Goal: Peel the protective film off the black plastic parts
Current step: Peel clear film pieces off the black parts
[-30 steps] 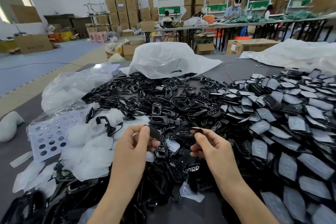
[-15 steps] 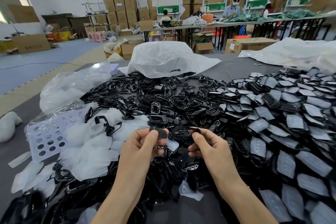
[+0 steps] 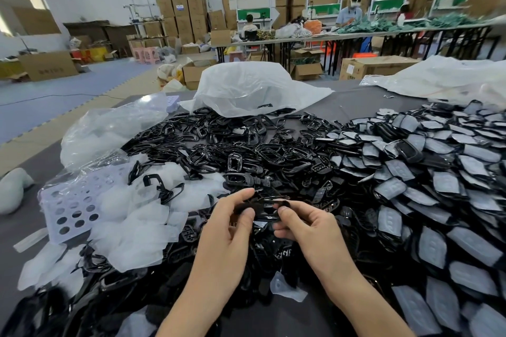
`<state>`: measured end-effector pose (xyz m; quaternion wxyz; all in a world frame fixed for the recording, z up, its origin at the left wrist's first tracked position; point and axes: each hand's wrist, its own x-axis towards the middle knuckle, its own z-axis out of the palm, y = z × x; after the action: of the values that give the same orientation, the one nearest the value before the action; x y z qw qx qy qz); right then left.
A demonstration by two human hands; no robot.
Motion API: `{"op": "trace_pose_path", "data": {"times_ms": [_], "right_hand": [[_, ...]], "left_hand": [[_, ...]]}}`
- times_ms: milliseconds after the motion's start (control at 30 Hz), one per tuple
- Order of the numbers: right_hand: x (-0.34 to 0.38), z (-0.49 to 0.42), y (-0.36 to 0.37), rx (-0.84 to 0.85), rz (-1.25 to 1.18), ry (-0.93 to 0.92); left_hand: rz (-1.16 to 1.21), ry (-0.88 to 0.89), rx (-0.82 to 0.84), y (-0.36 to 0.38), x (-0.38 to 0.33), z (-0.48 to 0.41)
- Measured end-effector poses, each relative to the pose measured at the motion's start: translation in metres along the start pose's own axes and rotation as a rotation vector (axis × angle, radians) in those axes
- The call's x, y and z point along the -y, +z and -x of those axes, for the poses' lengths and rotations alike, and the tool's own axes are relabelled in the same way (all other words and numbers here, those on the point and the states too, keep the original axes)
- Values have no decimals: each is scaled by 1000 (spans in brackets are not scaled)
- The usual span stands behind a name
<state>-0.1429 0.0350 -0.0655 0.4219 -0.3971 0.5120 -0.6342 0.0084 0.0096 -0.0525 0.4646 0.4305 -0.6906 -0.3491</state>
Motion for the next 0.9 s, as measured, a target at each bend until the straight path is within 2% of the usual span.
{"op": "trace_pose_path", "data": {"times_ms": [133, 200, 300, 367, 533, 700, 900], "right_hand": [[3, 3, 2, 34, -20, -10], [6, 4, 2, 68, -57, -17], [9, 6, 1, 118, -118, -12], [11, 7, 1, 136, -137, -2], [9, 7, 1, 165, -156, 28], [10, 7, -1, 202, -142, 25], [9, 8, -1, 238, -75, 32]], "left_hand": [[-7, -8, -104, 2, 0, 0], [74, -11, -117, 0, 2, -2], [305, -118, 10, -4, 3, -5], [358, -137, 65, -6, 5, -5], [287, -117, 187, -8, 9, -6], [315, -147, 305, -16, 8, -7], [234, -137, 358, -19, 5, -7]]}}
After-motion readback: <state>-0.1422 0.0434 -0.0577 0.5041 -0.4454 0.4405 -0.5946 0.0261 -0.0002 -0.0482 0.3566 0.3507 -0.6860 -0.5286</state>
